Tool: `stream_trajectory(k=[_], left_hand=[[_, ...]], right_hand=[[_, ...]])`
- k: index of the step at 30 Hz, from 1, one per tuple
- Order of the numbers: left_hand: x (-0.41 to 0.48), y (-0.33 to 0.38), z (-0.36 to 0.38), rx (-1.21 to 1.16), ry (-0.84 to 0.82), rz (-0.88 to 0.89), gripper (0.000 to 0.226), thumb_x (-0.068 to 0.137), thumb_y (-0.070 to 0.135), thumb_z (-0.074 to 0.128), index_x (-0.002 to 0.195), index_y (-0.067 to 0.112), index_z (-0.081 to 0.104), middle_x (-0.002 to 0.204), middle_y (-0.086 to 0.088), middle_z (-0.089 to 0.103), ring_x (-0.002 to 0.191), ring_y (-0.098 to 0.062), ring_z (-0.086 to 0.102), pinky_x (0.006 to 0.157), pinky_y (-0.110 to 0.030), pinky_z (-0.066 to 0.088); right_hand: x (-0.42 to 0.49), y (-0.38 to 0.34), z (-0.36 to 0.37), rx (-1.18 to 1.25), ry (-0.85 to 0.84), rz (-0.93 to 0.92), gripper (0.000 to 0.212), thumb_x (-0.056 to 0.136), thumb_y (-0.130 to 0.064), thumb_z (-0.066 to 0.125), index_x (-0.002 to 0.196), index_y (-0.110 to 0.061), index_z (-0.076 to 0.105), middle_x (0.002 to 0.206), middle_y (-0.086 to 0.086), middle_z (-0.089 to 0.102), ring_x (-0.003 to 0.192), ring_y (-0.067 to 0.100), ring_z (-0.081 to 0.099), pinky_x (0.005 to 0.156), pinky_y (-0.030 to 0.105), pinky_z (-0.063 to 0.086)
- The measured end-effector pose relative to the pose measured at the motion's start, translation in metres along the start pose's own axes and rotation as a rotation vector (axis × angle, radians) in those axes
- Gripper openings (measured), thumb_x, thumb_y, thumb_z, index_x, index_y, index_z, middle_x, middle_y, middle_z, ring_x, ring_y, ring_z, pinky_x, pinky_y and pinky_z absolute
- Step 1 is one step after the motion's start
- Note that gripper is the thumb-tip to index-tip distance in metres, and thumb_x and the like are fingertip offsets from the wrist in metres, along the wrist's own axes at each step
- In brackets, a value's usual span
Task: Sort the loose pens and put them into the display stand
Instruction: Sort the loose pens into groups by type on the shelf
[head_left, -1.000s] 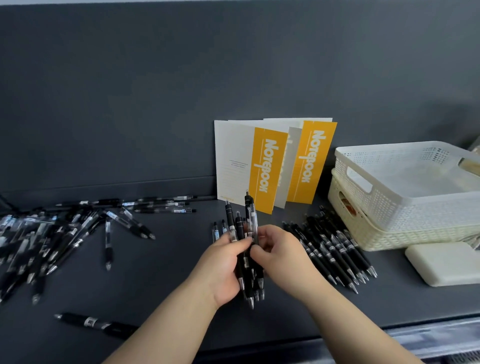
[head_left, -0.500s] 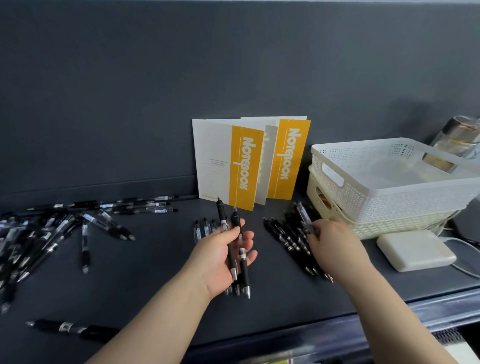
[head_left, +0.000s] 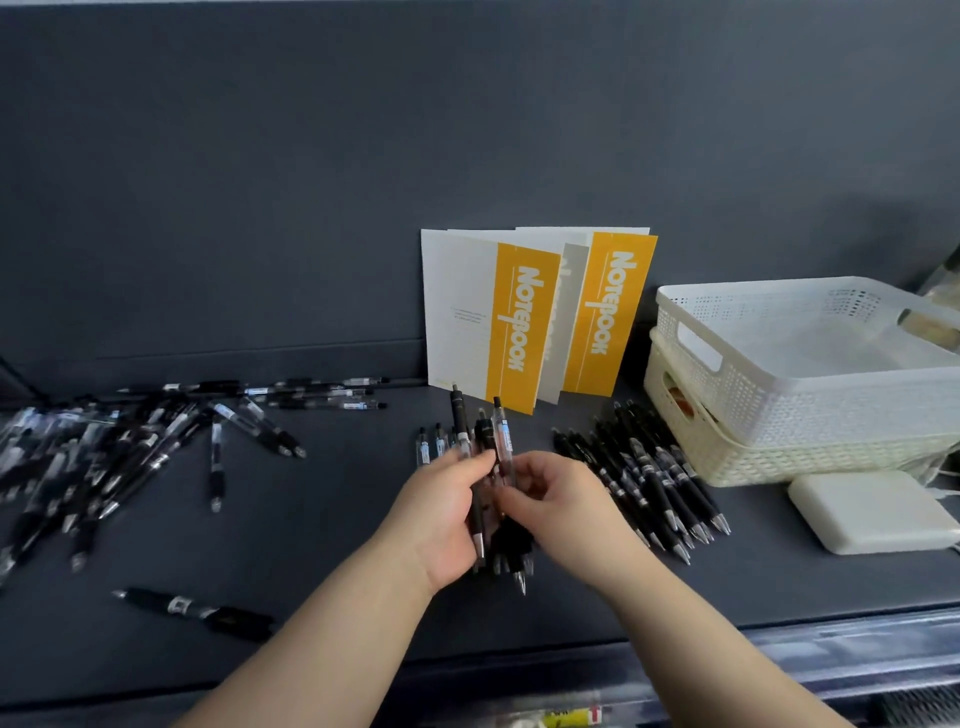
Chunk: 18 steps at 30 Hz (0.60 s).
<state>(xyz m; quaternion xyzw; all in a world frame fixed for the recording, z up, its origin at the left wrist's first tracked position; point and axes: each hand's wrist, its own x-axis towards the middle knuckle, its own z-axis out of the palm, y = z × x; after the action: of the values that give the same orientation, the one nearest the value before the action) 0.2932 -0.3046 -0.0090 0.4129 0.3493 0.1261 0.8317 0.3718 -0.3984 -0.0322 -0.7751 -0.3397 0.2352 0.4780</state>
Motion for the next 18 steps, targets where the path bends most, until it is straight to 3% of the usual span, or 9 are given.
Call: stream_trajectory(k=[3,6,9,12,16,18], left_hand=[[0.002,0.008,-0.016,0.104,0.164,0.14,0.021,0.095,0.003,0.047,0.106,0.013,0.062,0.086,-0.004,0.061,0.076,-0.014,0.056,0.069,-0.028,0.049],[0.007,0.012,-0.033,0.328,0.278,0.202,0.02,0.094,0.001,0.046,0.099,0.016,0.057,0.083,-0.001,0.05,0.071,-0.011,0.043,0.06,-0.024,0.037],[0.01,0.007,-0.042,0.443,0.273,0.158,0.036,0.092,-0.002,0.041,0.124,0.009,0.055,0.102,-0.004,0.059,0.076,-0.011,0.045,0.058,-0.023,0.036],[0.009,0.005,-0.043,0.437,0.283,0.141,0.041,0.091,-0.004,0.039,0.127,0.008,0.054,0.103,-0.005,0.062,0.073,-0.011,0.047,0.056,-0.022,0.037],[0.003,0.009,-0.038,0.282,0.239,0.139,0.029,0.091,-0.008,0.039,0.096,0.008,0.063,0.083,-0.003,0.061,0.069,-0.012,0.05,0.058,-0.024,0.041],[-0.001,0.009,-0.03,0.142,0.158,0.105,0.025,0.094,-0.005,0.042,0.1,0.006,0.063,0.086,-0.008,0.065,0.073,-0.017,0.057,0.062,-0.028,0.047]], right_hand=[[0.007,0.003,-0.001,0.043,0.023,0.046,0.008,0.084,-0.022,0.064,0.084,-0.015,0.068,0.063,0.005,0.06,0.055,0.017,0.051,0.058,0.034,0.045],[0.013,0.004,0.001,0.017,0.015,0.073,0.014,0.085,-0.022,0.063,0.081,-0.009,0.066,0.06,0.002,0.051,0.052,0.013,0.043,0.055,0.029,0.037],[0.021,0.0,0.012,-0.023,-0.003,0.086,0.017,0.085,-0.023,0.062,0.08,-0.007,0.066,0.06,0.002,0.054,0.053,0.013,0.044,0.055,0.028,0.037],[0.026,-0.002,0.019,-0.037,-0.006,0.095,0.023,0.084,-0.024,0.061,0.084,-0.001,0.064,0.062,0.003,0.052,0.054,0.014,0.043,0.054,0.026,0.036],[0.022,-0.005,0.018,0.059,-0.036,0.091,0.023,0.083,-0.026,0.061,0.085,-0.004,0.065,0.064,0.007,0.057,0.057,0.018,0.049,0.057,0.033,0.042],[0.017,-0.009,0.02,0.081,-0.065,0.048,0.018,0.082,-0.029,0.061,0.083,-0.012,0.067,0.069,0.012,0.065,0.059,0.021,0.054,0.057,0.037,0.046]])
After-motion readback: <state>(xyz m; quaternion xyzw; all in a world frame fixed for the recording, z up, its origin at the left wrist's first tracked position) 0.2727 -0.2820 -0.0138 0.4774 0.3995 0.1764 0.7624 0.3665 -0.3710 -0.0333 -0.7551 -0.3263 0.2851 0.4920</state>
